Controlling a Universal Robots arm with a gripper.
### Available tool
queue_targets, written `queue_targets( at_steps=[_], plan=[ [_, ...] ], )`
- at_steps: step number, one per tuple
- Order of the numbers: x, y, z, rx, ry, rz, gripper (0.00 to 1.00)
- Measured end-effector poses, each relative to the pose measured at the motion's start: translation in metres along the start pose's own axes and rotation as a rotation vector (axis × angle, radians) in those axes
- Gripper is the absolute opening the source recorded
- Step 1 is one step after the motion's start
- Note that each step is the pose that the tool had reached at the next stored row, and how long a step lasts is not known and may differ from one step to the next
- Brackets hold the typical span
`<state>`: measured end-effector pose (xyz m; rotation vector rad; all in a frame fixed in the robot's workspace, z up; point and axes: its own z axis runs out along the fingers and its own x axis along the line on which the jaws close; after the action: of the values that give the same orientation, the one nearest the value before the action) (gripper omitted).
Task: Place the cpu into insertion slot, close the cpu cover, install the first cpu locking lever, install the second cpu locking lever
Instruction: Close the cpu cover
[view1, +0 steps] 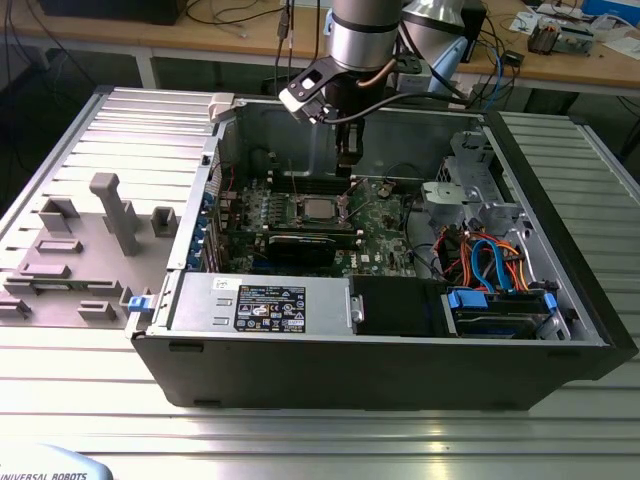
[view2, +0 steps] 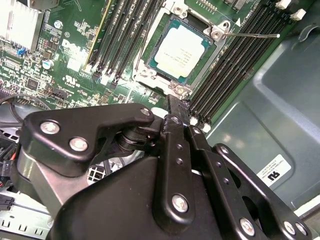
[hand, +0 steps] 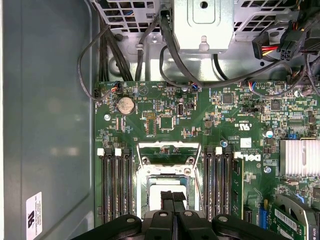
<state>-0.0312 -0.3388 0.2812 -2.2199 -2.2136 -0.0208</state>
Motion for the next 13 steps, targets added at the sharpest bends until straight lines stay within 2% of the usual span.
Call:
queue_targets(
  at_steps=[5,10,13],
  plan=[
    [0.0000,0.0018,0.0000,0.0000,0.0000,0.000,0.11],
    [0.0000,0.0114,0.0000,0.0000,0.0000,0.000,0.11],
    [0.0000,0.0144,0.0001,0.0000,0.0000,0.000,0.11]
  ],
)
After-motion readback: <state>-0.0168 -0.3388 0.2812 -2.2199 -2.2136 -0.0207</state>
